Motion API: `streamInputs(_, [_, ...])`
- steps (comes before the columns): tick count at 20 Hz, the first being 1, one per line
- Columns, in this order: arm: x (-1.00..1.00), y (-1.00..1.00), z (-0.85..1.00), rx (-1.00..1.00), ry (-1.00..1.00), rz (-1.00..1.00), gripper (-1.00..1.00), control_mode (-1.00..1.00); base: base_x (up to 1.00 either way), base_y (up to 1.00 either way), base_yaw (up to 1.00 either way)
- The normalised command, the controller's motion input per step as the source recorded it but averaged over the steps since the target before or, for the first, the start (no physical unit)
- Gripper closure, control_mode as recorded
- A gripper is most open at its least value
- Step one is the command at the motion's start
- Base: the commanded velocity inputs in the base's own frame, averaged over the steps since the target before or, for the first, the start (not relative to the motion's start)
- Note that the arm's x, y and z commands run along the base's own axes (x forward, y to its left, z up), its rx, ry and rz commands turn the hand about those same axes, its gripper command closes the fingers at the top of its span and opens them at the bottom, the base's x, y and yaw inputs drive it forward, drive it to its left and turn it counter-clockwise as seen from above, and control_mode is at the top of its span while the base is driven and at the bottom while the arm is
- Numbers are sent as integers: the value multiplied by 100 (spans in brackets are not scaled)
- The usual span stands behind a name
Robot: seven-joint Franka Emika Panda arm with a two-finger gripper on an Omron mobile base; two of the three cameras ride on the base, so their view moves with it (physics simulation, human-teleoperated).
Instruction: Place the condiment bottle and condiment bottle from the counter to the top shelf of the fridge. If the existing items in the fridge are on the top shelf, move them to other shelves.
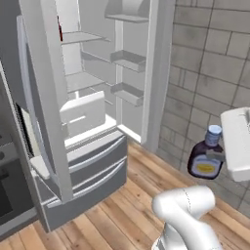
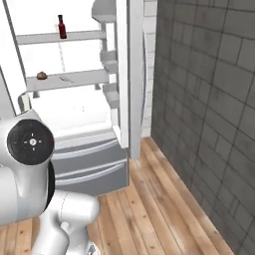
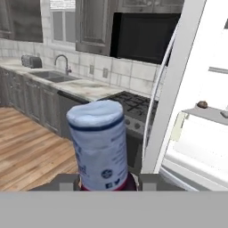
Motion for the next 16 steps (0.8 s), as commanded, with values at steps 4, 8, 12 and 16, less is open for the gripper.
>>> streamInputs(4, [0, 0, 0, 0, 0, 0, 100, 100, 58, -34, 37])
streamInputs(8, [0, 0, 0, 0, 0, 0, 100, 100, 45, -10, 31])
streamInputs(12, [0, 0, 0, 0, 0, 0, 100, 100, 39, 0, 28])
streamInputs(16, [0, 0, 0, 0, 0, 0, 100, 100, 46, 0, 24])
